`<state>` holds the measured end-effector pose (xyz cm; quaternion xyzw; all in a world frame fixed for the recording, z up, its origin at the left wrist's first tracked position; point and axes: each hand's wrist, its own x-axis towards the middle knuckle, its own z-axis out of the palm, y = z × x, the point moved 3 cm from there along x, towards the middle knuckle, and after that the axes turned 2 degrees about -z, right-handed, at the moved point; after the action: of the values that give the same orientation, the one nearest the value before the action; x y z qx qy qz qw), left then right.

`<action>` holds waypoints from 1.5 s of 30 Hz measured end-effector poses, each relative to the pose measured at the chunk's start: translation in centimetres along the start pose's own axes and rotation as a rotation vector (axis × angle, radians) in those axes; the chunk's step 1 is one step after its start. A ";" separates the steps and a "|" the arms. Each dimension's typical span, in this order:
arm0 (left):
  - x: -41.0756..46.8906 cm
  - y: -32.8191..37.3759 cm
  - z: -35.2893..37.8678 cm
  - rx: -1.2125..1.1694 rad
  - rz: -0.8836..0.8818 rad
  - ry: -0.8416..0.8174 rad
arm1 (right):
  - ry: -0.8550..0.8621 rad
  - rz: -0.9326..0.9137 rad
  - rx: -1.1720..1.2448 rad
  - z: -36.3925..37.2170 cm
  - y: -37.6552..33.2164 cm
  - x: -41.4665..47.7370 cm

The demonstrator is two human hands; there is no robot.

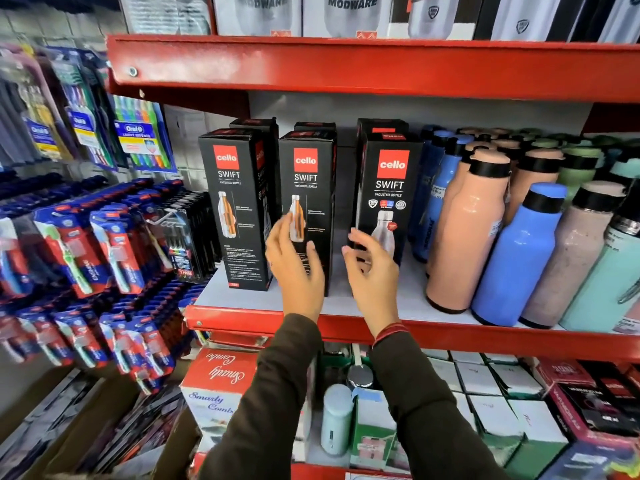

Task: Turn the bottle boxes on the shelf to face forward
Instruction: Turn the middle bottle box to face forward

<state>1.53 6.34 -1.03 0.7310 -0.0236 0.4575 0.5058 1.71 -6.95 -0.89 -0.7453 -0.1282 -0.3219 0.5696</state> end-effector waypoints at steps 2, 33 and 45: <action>0.8 -1.4 -0.5 -0.032 -0.064 -0.041 | -0.088 0.063 0.015 1.7 0.0 0.0; 3.8 -3.5 -3.1 -0.277 -0.222 -0.256 | -0.044 0.162 -0.159 4.6 -2.0 2.2; 4.9 -5.3 -2.9 -0.249 -0.243 -0.473 | -0.191 0.163 -0.054 4.6 -1.1 2.0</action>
<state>5.15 13.24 -1.26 0.7471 -0.1092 0.2040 0.6232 4.20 -2.63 0.57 -0.7957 -0.1121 -0.2054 0.5587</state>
